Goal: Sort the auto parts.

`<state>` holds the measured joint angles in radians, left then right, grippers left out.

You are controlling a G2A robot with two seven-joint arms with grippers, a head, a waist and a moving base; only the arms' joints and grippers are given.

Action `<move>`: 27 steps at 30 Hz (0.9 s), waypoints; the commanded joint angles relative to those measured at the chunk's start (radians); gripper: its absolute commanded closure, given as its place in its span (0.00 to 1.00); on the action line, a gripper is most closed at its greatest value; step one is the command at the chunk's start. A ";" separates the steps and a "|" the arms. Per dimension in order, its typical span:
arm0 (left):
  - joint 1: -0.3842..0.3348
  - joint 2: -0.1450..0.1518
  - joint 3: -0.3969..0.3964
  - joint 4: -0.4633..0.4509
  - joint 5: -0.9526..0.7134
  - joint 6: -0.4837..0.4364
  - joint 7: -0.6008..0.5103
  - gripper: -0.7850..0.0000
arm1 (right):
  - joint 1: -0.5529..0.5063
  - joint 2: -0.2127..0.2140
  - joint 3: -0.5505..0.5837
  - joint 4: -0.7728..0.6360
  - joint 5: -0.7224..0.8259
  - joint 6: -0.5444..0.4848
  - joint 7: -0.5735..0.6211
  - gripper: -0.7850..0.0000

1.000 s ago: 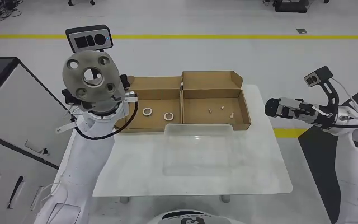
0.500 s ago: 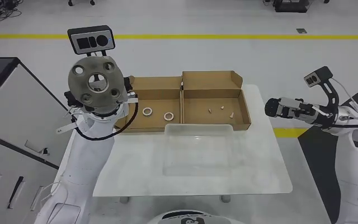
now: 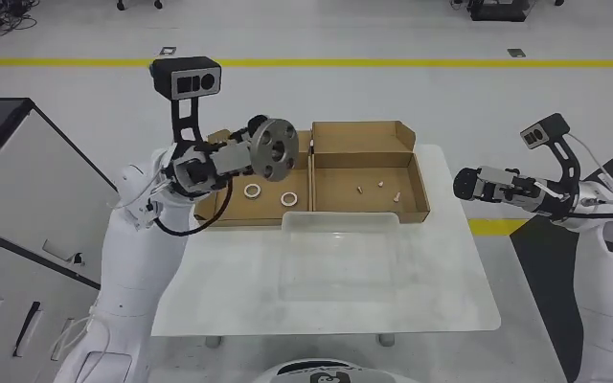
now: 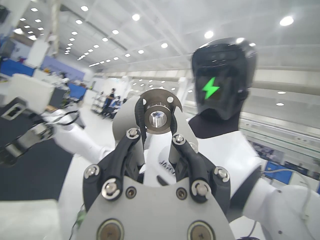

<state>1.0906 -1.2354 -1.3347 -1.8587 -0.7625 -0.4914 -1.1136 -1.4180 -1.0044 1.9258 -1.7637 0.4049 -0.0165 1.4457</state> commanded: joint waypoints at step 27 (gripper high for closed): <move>-0.094 0.059 0.047 0.196 0.916 0.139 -0.085 1.00 | 0.000 0.000 0.000 0.000 0.000 0.000 0.000 0.00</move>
<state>1.0012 -1.1797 -1.2841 -1.6731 0.1322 -0.3554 -1.1899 -1.4180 -1.0044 1.9258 -1.7637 0.4049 -0.0165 1.4457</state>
